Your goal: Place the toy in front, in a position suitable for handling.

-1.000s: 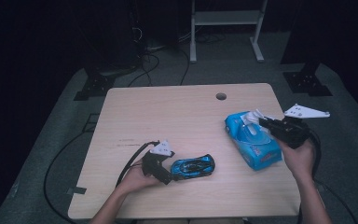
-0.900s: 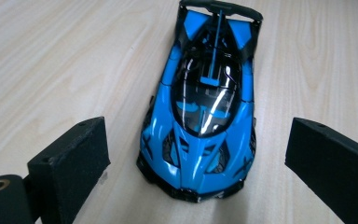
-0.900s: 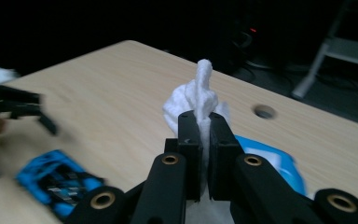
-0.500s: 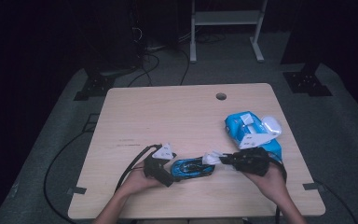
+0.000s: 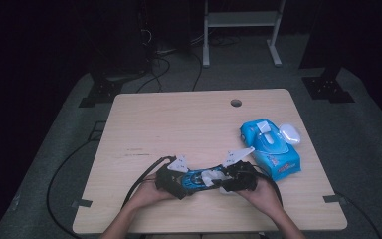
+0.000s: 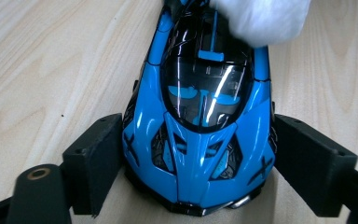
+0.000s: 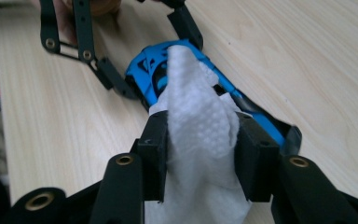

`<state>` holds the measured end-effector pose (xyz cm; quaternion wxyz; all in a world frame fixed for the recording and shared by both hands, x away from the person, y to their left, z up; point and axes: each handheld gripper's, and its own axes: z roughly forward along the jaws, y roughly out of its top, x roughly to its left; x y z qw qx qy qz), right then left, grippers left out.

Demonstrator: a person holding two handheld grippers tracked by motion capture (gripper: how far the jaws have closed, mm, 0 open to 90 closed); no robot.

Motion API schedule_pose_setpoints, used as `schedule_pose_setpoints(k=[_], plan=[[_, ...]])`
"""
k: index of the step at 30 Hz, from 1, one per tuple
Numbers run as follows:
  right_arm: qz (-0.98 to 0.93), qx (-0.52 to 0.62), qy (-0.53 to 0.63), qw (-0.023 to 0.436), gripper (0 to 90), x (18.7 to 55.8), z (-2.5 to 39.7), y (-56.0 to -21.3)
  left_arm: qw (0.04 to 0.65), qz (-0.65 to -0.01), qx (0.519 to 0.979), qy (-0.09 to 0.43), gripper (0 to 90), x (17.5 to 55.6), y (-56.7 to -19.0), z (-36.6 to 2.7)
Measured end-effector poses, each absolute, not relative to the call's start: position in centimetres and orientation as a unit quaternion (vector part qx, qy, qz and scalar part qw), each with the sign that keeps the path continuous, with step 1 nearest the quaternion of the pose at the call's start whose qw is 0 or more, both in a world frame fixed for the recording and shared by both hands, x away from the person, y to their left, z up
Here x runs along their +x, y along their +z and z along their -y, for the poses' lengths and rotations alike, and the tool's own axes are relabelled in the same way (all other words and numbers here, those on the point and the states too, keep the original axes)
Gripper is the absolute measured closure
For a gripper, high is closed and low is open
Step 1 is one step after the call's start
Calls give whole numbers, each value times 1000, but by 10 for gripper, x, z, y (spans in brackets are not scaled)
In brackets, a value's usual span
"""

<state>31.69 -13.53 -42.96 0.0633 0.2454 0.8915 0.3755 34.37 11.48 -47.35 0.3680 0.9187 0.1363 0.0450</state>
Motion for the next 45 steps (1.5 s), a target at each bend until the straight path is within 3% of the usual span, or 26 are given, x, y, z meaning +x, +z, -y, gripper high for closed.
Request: schedule_pose_setpoints(k=[2,3,8,12,18,22,24,26,29,31,35,39,45], plan=[[-890,246,378,72,604,317,131,-430,367,-137,919,44,207,344,-473,-115],[-891,239,374,91,726,316,125,-432,367,-138,919,46,211,343,-473,-116],[-893,251,362,96,818,318,136,-438,365,-134,920,51,224,342,-474,-120],[-884,273,368,92,831,322,147,-440,364,-135,920,53,227,341,-474,-118],[-894,223,366,129,832,310,118,-440,364,-140,919,57,230,339,-474,-115],[-889,259,351,143,836,317,137,-440,366,-144,917,60,231,339,-474,-114],[-879,278,366,124,837,322,148,-442,368,-146,916,60,232,339,-475,-113],[-880,272,361,143,835,319,143,-442,364,-146,918,66,235,338,-475,-107],[-878,244,391,125,831,315,126,-442,363,-146,918,66,239,339,-475,-104],[-884,227,383,141,829,310,118,-442,364,-147,917,66,240,339,-475,-104],[-876,265,368,164,830,320,141,-443,370,-150,915,67,241,339,-475,-105],[-861,298,388,138,832,325,154,-446,370,-149,914,68,240,339,-476,-104],[-874,238,396,152,828,310,122,-445,374,-154,912,67,241,339,-477,-103]])
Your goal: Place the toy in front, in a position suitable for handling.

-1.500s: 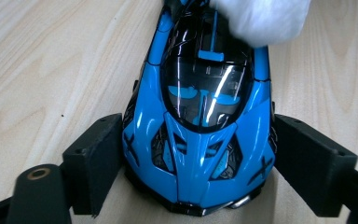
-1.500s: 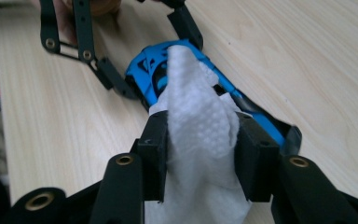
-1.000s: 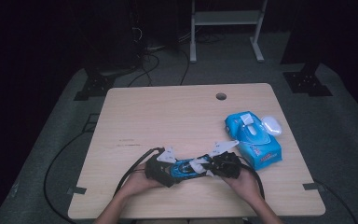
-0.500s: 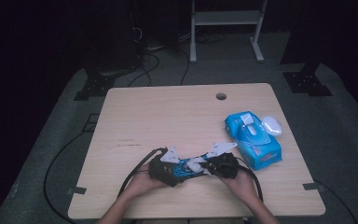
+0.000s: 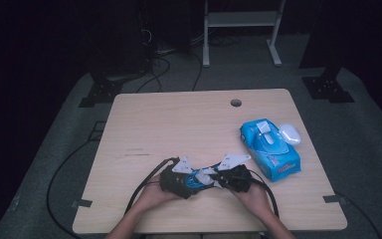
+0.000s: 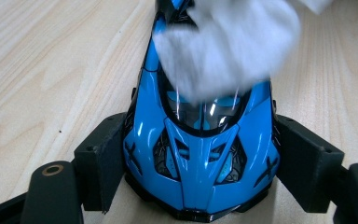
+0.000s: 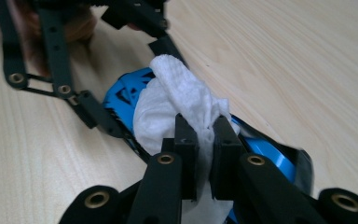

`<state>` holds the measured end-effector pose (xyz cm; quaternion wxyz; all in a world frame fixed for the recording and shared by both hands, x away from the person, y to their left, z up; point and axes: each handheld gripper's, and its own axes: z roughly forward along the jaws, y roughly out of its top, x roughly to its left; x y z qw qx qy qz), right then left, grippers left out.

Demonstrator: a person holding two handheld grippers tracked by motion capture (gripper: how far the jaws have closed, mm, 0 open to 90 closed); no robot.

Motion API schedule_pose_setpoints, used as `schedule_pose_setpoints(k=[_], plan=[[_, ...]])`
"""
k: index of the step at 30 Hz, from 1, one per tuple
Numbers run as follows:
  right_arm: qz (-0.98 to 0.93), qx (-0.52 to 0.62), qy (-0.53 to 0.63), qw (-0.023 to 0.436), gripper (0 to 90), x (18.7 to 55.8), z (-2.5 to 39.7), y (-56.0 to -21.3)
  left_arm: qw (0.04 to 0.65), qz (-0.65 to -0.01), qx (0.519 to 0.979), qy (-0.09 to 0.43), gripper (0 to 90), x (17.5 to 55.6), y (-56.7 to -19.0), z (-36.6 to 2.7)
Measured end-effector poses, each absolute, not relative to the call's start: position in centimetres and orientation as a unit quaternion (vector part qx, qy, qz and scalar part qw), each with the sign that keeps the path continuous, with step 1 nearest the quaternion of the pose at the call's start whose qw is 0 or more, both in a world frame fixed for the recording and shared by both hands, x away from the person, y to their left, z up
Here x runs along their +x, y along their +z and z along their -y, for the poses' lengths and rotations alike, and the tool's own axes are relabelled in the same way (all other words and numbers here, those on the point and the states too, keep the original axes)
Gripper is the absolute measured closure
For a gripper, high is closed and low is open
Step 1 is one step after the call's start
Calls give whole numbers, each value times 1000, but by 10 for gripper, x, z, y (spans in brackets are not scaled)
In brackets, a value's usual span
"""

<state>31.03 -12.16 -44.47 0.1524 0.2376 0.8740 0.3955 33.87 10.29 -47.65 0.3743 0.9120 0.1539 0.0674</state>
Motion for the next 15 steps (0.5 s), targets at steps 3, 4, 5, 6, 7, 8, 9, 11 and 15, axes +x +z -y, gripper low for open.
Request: schedule_pose_setpoints(k=[3,4,5,6,7,8,9,11,15], plan=[[-873,258,376,175,830,314,131,-443,378,-154,910,66,241,339,-476,-105],[-869,274,373,175,831,318,139,-444,381,-156,909,66,241,338,-476,-105],[-865,283,380,164,831,320,144,-445,380,-153,910,68,241,339,-475,-106],[-859,296,390,151,832,322,149,-447,377,-150,911,71,242,338,-475,-106],[-859,296,390,151,832,322,149,-447,377,-150,911,71,242,338,-475,-106],[-860,287,389,162,831,318,142,-448,378,-150,911,71,244,338,-475,-106],[-862,276,395,159,831,316,138,-448,378,-148,911,71,245,338,-475,-106],[-864,262,398,163,831,313,131,-449,375,-146,913,70,248,338,-475,-106],[-861,279,399,148,831,319,141,-449,375,-145,913,75,249,337,-474,-105]])
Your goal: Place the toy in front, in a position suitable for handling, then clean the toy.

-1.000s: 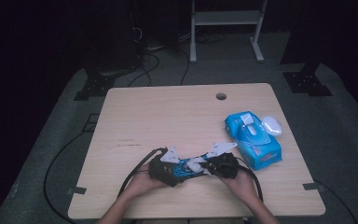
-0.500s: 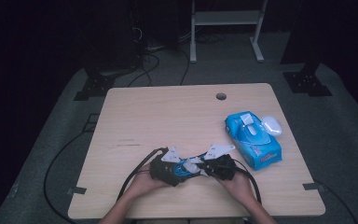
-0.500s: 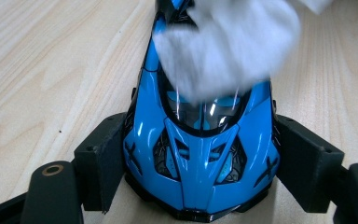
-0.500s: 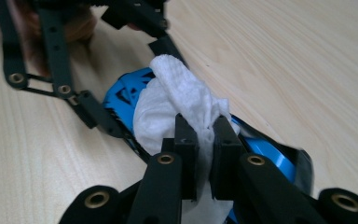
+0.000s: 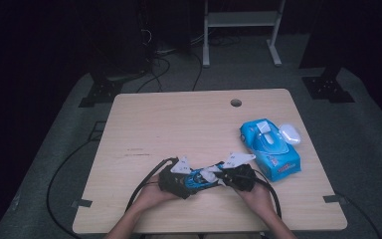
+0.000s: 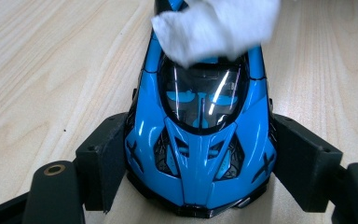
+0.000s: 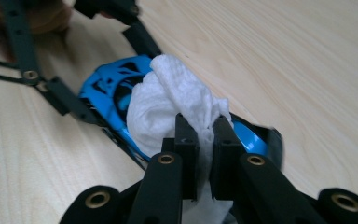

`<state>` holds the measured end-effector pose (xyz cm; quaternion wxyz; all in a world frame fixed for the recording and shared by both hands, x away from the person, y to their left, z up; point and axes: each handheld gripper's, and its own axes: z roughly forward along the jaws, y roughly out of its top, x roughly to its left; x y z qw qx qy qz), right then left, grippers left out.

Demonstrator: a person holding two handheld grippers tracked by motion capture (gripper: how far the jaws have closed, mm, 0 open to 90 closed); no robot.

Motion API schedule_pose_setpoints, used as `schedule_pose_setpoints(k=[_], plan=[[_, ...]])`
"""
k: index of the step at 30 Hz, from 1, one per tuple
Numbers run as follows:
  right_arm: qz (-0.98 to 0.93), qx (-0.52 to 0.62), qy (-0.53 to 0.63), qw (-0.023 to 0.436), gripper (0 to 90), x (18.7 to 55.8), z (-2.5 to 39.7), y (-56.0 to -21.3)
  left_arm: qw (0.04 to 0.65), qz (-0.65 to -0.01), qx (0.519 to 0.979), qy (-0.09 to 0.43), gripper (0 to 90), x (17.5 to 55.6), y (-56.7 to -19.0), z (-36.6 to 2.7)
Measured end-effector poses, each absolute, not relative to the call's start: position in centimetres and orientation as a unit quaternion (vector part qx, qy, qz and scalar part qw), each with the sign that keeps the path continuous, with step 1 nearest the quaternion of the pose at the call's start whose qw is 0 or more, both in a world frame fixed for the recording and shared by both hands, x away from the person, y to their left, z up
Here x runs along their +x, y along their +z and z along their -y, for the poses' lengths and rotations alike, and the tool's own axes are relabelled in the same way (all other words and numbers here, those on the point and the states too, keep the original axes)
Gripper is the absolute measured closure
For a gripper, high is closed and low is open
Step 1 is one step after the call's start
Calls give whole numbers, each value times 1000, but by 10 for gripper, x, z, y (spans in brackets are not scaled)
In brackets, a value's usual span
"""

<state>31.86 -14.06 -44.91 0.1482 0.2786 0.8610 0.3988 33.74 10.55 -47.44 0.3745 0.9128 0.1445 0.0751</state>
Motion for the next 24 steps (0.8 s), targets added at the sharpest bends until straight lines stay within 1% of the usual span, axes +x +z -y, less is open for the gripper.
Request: schedule_pose_setpoints(k=[3,4,6,9,10,12,13,14,15,17,18,19,21,22,23,24], plan=[[-855,293,404,139,832,323,149,-450,375,-143,913,76,250,338,-474,-103],[-855,293,403,144,833,322,148,-450,374,-142,913,75,250,339,-474,-103],[-857,282,403,154,832,318,141,-450,373,-141,914,78,250,338,-474,-101],[-863,251,417,135,829,310,126,-448,373,-140,914,78,251,338,-474,-102],[-872,230,408,143,828,305,118,-446,373,-140,914,78,251,338,-474,-102],[-882,208,386,174,829,301,113,-446,373,-142,914,76,251,338,-474,-103],[-882,213,378,183,829,303,117,-445,372,-141,914,77,251,337,-473,-104],[-882,213,378,183,829,303,117,-445,372,-141,914,77,251,337,-473,-104],[-875,249,368,192,831,311,133,-445,373,-136,914,79,252,336,-472,-107],[-874,255,367,191,832,313,136,-445,376,-134,914,77,253,337,-472,-108],[-870,265,376,178,832,315,142,-446,375,-133,914,74,253,338,-472,-109],[-870,259,380,175,832,314,140,-446,373,-131,915,75,254,338,-472,-108],[-872,247,387,171,831,312,132,-446,370,-128,917,80,254,338,-472,-105],[-874,240,390,164,831,310,124,-446,368,-127,917,82,254,338,-472,-103],[-877,225,390,169,831,308,114,-445,366,-125,918,83,254,338,-471,-103],[-879,215,391,165,830,308,106,-444,366,-125,918,83,254,338,-471,-103]])
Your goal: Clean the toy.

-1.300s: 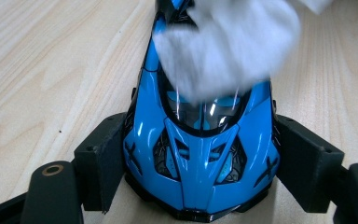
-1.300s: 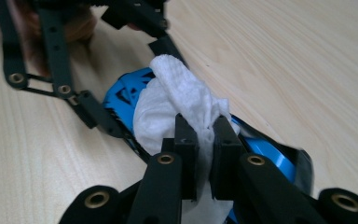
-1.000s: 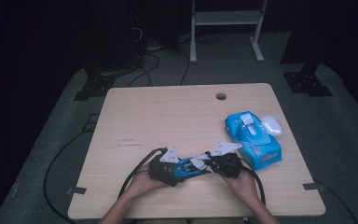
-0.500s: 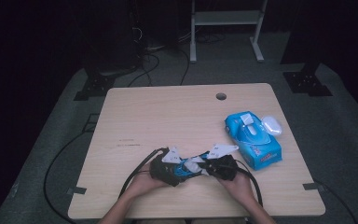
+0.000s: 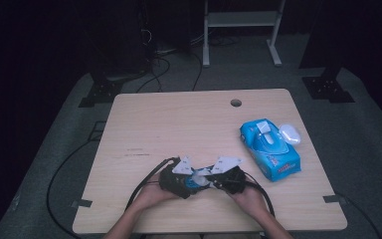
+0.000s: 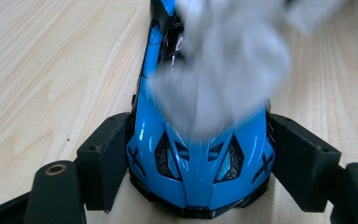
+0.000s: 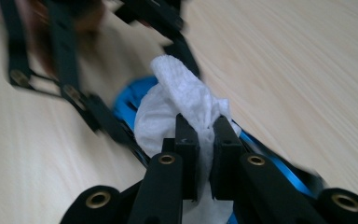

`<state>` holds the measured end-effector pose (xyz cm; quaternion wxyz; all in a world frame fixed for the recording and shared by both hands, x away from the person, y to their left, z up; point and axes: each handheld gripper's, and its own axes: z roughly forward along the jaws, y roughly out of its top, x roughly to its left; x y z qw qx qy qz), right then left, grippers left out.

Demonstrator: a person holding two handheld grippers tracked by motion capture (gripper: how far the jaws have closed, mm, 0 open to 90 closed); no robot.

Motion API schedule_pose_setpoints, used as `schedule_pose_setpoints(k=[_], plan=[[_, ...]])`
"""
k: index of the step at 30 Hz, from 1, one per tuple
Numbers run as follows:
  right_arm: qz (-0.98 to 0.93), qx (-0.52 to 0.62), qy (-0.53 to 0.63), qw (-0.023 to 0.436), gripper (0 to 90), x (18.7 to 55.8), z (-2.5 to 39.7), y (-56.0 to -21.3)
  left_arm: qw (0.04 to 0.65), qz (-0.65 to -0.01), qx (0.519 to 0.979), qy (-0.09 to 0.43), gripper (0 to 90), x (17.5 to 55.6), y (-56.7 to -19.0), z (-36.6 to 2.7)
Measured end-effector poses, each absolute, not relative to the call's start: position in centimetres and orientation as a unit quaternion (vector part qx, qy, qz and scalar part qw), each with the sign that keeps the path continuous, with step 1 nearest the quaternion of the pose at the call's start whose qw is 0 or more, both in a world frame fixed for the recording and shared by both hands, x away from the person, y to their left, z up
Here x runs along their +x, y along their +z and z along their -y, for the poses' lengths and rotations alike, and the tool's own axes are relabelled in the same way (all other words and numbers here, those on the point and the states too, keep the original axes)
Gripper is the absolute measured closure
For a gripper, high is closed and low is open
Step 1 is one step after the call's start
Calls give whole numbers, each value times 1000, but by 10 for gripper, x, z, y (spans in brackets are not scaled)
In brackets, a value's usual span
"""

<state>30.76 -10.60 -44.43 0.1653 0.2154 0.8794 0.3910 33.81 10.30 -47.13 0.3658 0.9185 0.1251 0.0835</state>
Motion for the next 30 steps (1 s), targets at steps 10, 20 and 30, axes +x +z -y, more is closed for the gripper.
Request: schedule_pose_setpoints(k=[10,20,30], plan=[[-885,222,380,150,832,308,107,-443,374,-126,915,79,255,338,-472,-105],[-897,201,381,105,830,319,82,-444,385,-130,910,79,225,338,-470,-114],[-903,191,370,105,830,320,64,-448,380,-133,913,63,259,340,-471,-115]])
